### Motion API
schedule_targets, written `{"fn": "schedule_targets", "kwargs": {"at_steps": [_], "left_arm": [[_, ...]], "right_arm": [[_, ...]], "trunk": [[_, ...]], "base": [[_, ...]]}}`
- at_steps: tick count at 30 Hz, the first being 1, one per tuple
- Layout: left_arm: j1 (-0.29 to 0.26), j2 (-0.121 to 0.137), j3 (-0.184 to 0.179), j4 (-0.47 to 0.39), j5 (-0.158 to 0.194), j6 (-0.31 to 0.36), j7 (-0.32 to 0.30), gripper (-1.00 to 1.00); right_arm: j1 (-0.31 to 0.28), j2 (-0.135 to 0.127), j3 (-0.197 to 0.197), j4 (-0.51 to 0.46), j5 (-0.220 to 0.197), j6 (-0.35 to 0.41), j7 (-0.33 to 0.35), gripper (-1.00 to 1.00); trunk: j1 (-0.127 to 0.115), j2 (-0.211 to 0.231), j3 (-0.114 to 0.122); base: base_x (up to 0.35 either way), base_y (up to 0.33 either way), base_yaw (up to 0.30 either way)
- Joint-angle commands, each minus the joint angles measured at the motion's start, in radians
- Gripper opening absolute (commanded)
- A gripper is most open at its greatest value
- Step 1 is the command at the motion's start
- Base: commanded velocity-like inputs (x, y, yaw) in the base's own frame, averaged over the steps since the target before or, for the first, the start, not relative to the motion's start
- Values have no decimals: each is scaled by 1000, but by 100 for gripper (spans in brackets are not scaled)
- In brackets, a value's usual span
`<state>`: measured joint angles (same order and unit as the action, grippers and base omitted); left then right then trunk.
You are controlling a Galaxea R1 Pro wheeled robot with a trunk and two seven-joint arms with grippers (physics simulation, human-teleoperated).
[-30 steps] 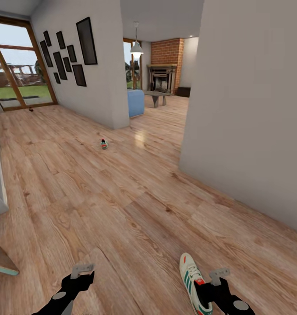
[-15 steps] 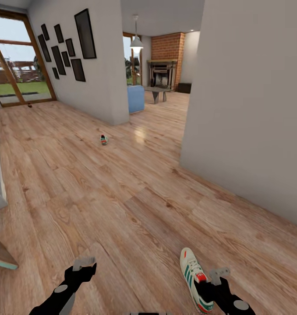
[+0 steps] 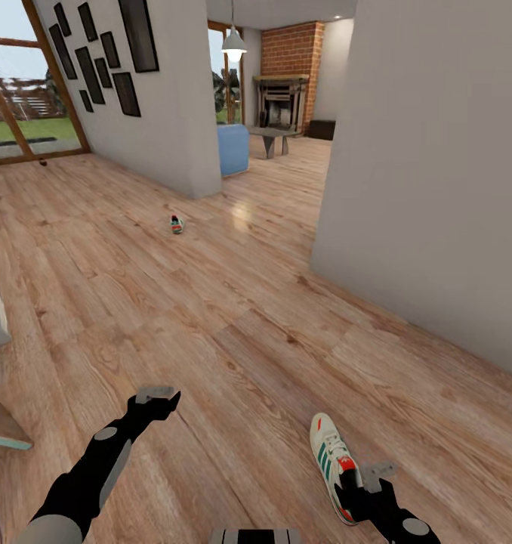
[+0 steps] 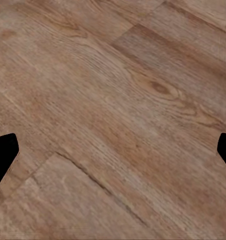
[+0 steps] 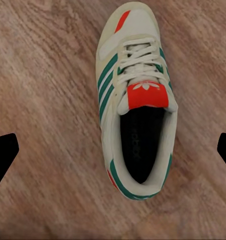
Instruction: Pick up the two gym shoes and the two sandals from the corridor floor and place them onto the hallstand (shoe rack) in the corridor, making sure they are on the rack and not on the floor. Arrange them so the two gym shoes are next to each other and the two sandals are next to each other.
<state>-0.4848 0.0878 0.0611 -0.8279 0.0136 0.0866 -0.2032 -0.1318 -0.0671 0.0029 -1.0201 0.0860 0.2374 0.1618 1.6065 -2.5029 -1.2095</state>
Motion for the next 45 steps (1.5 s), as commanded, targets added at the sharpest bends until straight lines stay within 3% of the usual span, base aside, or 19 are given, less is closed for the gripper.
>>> {"fn": "schedule_targets", "kwargs": {"at_steps": [1,3,9,14,26,32,33,35,41,45], "left_arm": [[0,-1,3,-14,1,12,-7,100],[-1,-8,2,-85,-1,26,-8,100],[0,-3,4,-143,3,69,-8,100],[1,-1,7,-154,5,84,-8,100],[11,1,11,-158,6,82,-8,100],[14,1,12,-158,6,79,-8,100],[15,-1,12,-158,6,77,-7,100],[15,-1,12,-158,6,77,-7,100],[16,-1,11,-158,6,78,-7,100],[16,-1,11,-158,6,80,-7,100]], "right_arm": [[0,0,0,-2,9,6,4,100],[0,0,0,-5,9,6,4,100],[0,0,0,-6,9,5,4,100],[0,0,0,-6,9,5,4,100],[0,0,-1,-7,9,5,4,100],[0,0,-3,-10,9,5,2,100],[0,-1,-9,-21,9,3,-48,100],[0,-2,-10,-23,9,-1,-80,100],[0,-3,-11,-22,8,-17,-110,100],[0,-3,-11,-23,8,-22,-114,100]], "trunk": [[0,0,-2],[0,0,-3],[0,0,-3],[1,-1,-11],[6,-4,-71],[6,-4,-78],[6,-4,-78],[6,-4,-78],[6,-4,-79],[8,-5,-94]], "base": [[0,0,0],[0,0,0],[0,0,0],[0,0,0],[0,0,0],[0,0,0],[0,0,0],[0,0,0],[0,0,0],[0,0,0]]}}
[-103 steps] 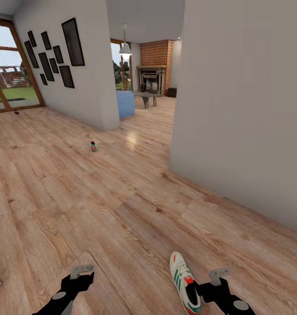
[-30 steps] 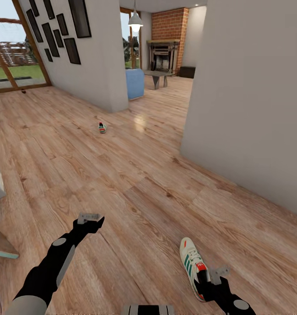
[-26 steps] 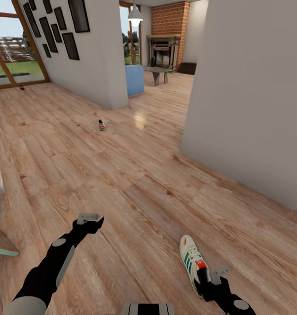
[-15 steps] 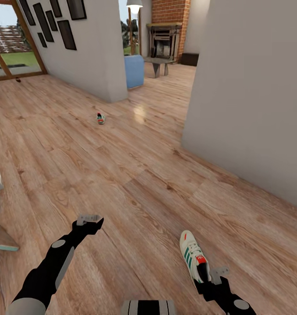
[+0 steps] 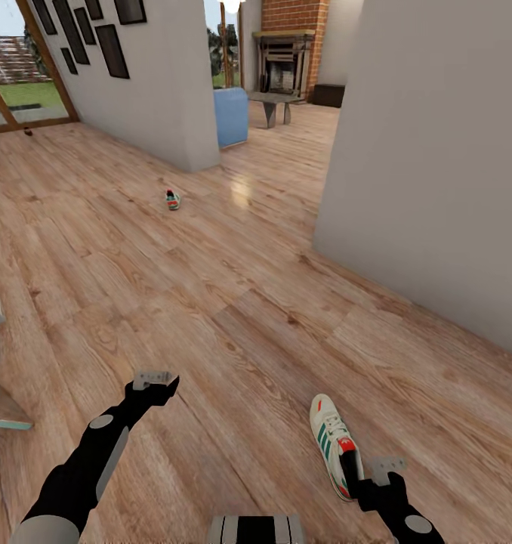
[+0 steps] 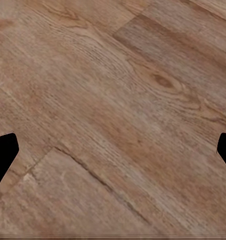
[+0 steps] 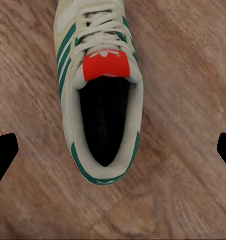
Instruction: Pick up the two gym shoes and the two sandals from the corridor floor and place them onto the hallstand (shoe rack) in the corridor, making sure they are on the rack and not on the floor. Arrange them so the two gym shoes are next to each other and the two sandals are next to each other.
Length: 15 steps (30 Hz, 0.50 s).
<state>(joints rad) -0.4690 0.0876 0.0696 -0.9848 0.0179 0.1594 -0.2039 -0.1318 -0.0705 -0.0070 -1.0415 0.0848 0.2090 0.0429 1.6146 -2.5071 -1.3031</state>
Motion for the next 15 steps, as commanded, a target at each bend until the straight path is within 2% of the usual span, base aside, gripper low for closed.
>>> {"fn": "schedule_targets", "kwargs": {"at_steps": [1,15], "left_arm": [[0,0,2,-2,2,7,-6,100],[0,1,4,-3,2,6,-6,100]], "right_arm": [[0,0,-1,-2,9,6,4,100],[0,0,2,-6,7,1,6,100]], "trunk": [[0,-1,-5],[7,-4,-77]], "base": [[0,0,0],[0,0,0]]}}
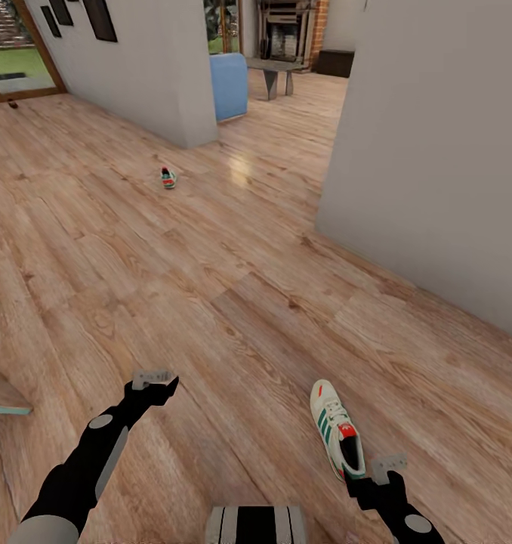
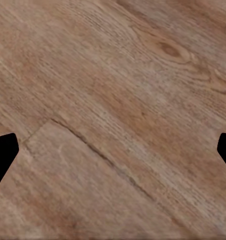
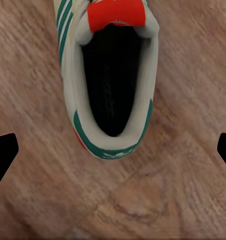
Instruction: Pick up the two gym shoes and the two sandals from the corridor floor and place them onto the hallstand (shoe rack) in the corridor, making sure they are on the rack and not on the floor. Arrange them so the two gym shoes are next to each other and the two sandals are next to each other.
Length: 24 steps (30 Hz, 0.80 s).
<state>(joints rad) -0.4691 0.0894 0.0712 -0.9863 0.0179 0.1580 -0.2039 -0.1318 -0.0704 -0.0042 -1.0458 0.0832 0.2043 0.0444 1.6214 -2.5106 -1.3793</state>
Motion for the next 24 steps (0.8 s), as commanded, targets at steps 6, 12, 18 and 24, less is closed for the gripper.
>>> {"fn": "schedule_targets", "kwargs": {"at_steps": [6,12,18,24], "left_arm": [[0,1,4,-2,2,5,-6,100],[0,3,4,-2,2,5,-6,100],[0,2,4,-2,2,5,-6,100],[0,2,4,-22,2,10,-6,100]], "right_arm": [[0,0,0,-2,9,6,4,100],[0,0,0,-3,9,6,3,100],[0,0,0,-6,9,6,3,100],[0,0,-2,-26,10,7,1,100]], "trunk": [[2,-2,-34],[5,-3,-66],[8,-5,-99],[10,-6,-127]], "base": [[0,0,0],[0,0,0],[0,0,0],[0,0,0]]}}
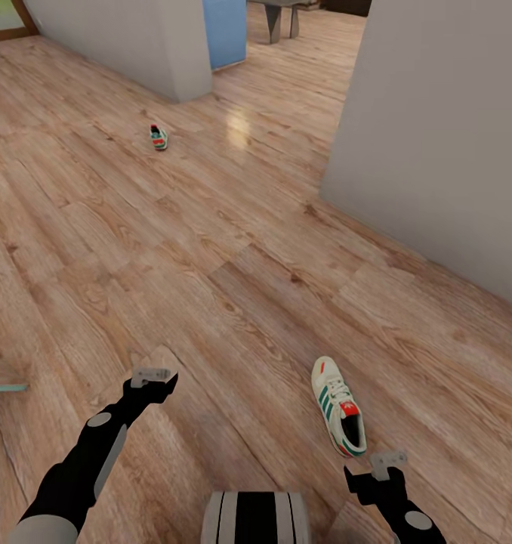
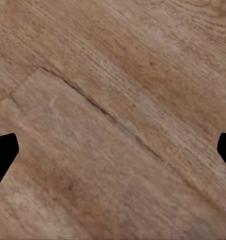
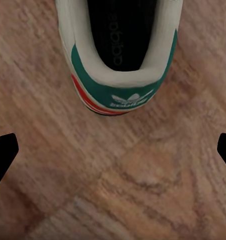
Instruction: Pick up the two gym shoes and the two sandals from the corridor floor and place them onto the hallstand (shoe rack) in the corridor, making sure they are on the rack and not on the floor. Arrange them so the two gym shoes are next to each other and the two sandals are next to each other.
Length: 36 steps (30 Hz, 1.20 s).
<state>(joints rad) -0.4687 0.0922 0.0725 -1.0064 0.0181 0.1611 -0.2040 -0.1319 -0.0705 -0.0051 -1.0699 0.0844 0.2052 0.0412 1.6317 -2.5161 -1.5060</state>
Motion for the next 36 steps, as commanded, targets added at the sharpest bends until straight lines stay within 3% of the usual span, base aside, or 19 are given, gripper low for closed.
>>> {"fn": "schedule_targets", "kwargs": {"at_steps": [1,16,25,36], "left_arm": [[0,0,3,-17,2,10,-6,100],[0,-7,1,-116,-1,21,-5,100],[-14,-3,1,-126,-6,26,3,100],[-16,-4,0,-127,-4,79,4,100]], "right_arm": [[0,0,-1,-4,9,6,3,100],[0,0,-1,-5,9,7,1,100],[0,0,-1,-5,9,7,2,100],[0,0,-1,-5,9,7,2,100]], "trunk": [[0,0,-2],[0,0,-4],[0,0,-4],[0,0,-4]], "base": [[0,0,0],[0,0,0],[0,0,0],[81,0,0]]}}
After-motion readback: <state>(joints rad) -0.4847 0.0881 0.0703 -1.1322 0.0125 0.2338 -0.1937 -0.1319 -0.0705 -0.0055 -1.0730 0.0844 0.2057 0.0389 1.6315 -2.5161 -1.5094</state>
